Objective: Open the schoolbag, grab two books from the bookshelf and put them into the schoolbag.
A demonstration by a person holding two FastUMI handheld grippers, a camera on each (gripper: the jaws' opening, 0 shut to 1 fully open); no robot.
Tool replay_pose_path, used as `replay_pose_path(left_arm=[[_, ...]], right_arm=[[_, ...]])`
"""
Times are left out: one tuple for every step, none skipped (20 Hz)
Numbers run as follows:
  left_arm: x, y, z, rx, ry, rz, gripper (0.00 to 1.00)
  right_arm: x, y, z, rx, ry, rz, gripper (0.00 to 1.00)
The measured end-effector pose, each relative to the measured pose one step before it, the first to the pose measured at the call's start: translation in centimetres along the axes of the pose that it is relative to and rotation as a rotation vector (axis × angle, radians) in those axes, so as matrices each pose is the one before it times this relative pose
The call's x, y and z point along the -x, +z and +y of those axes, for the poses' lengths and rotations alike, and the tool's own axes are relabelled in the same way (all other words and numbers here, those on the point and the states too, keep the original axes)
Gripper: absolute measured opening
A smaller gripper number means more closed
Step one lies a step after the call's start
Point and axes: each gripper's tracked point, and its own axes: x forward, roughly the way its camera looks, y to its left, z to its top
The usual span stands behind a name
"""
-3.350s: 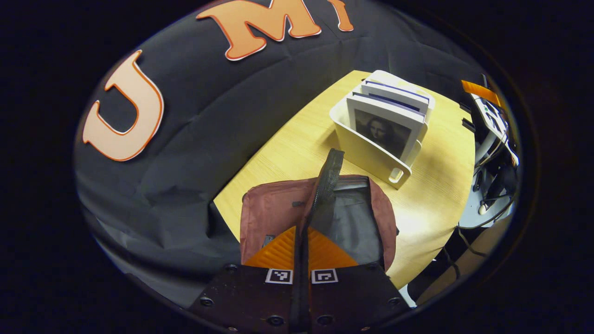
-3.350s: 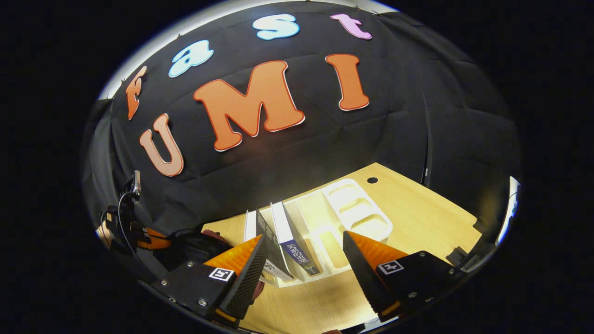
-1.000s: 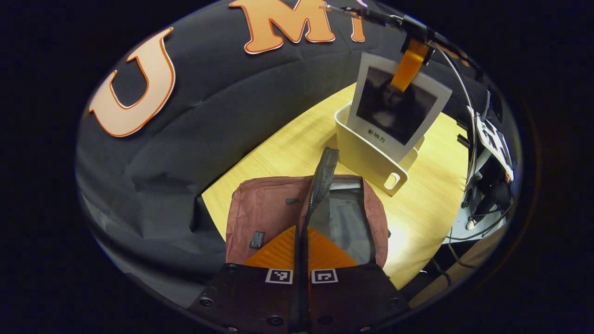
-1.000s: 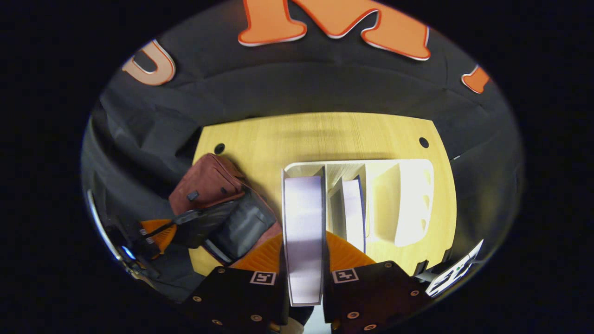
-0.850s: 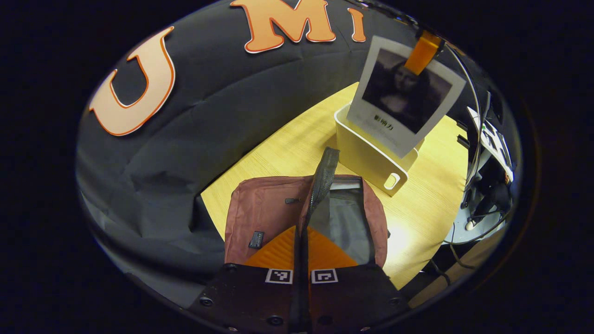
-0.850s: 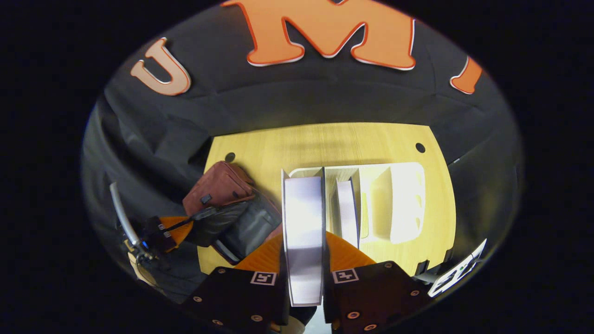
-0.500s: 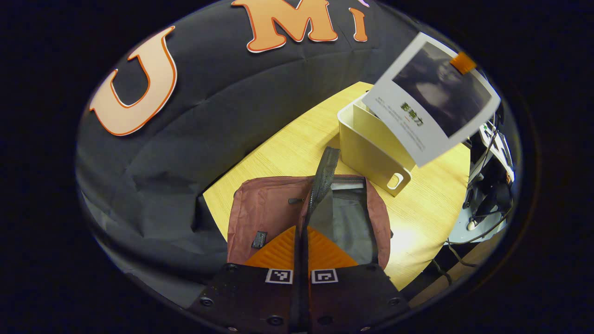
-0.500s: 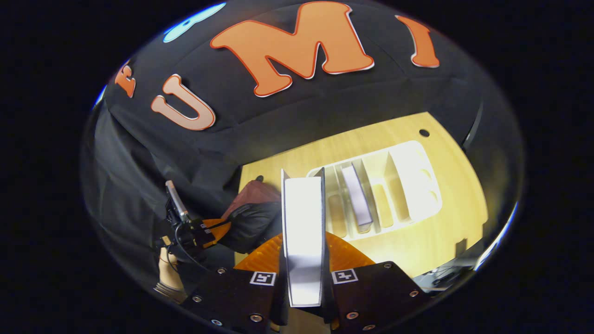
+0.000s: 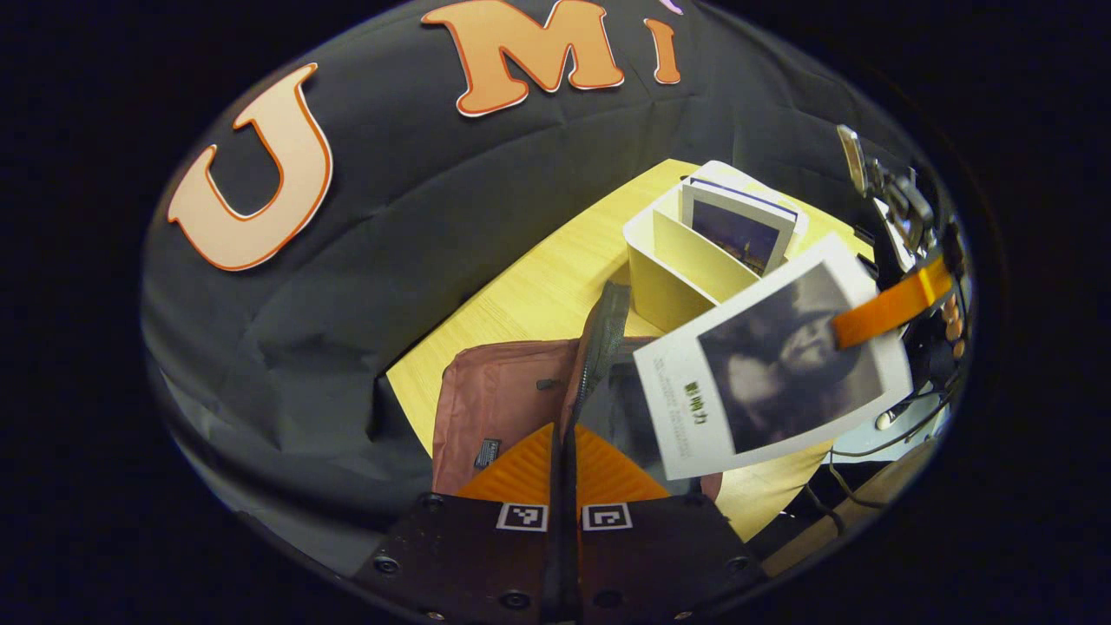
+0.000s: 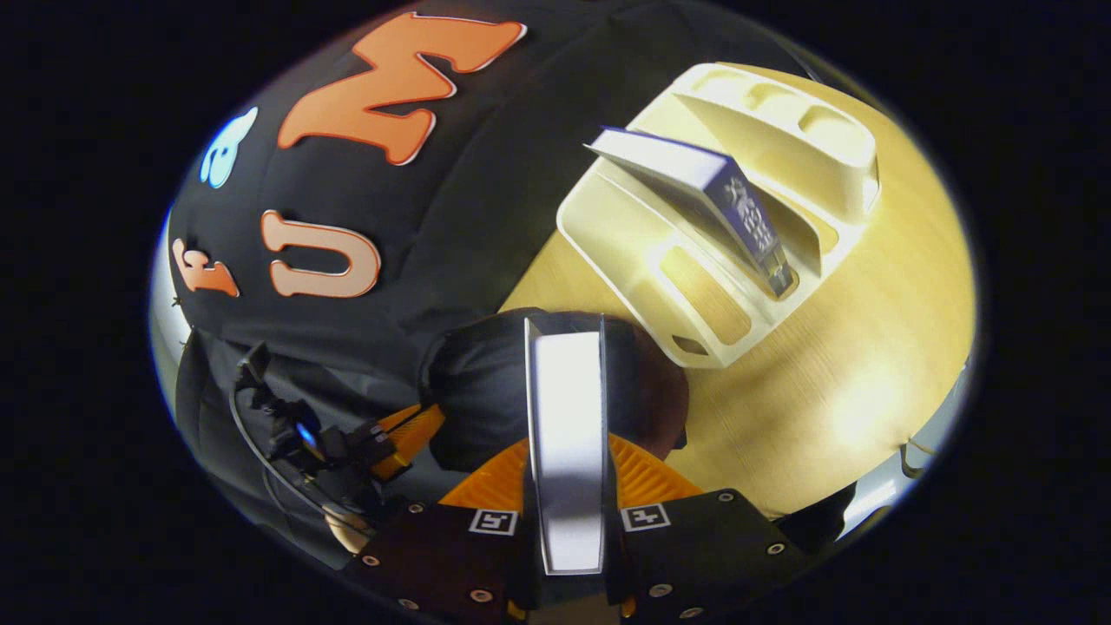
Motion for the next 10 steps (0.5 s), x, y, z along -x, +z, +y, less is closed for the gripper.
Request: replay_pose_path(left_arm=[[0.231, 0.088, -0.096, -0.00286, 0.00085, 0.00402, 0.01], [0.193, -0.093, -0.207, -0.00437, -0.00023, 0.00369, 0.01], [0.119, 0.111, -0.128, -0.00427, 0.00209, 0.0042, 0.01], [0.088, 0.155, 0.049, -0.00508, 0.00804, -0.00048, 0.01], [-0.021, 0.187, -0.042, -0.00321, 0.00529, 0.00109, 0.01], [0.02, -0.139, 0.086, 0.00218, 0.0056, 0.00283, 0.01], [0.124, 0.005, 0.029, -0.0031, 0.00523, 0.00335, 0.01], [0.06, -0.048, -0.093, 0.00247, 0.00088, 0.00307, 0.01], [0.162, 0.462, -0.13, -0.00505, -0.00089, 0.00252, 0.01], [-0.053, -0.366, 0.058, -0.013, 0.00711, 0.00114, 0.01]], right_arm=[[-1.036, -0.439, -0.301, -0.00695, 0.00201, -0.00256, 0.29], [-0.951, -0.151, 0.203, -0.01121, 0.01382, 0.00355, 0.29], [-1.12, -0.296, 0.307, -0.01416, 0.01318, 0.0014, 0.29], [-1.166, -0.2, 0.086, 0.0063, 0.00685, -0.00158, 0.28], [-1.381, -0.147, -0.144, 0.02228, -0.01081, -0.01333, 0.28], [-1.203, -0.185, -0.174, 0.01354, -0.01559, -0.01056, 0.29], [-1.204, -0.303, 0.154, 0.00523, 0.0011, -0.00111, 0.29], [-1.093, -0.607, 0.191, -0.01266, 0.00305, 0.00649, 0.29], [-0.812, -0.814, 0.146, -0.00411, 0.00239, 0.01352, 0.29], [-0.94, -0.475, 0.013, 0.00676, -0.0029, 0.00586, 0.28]])
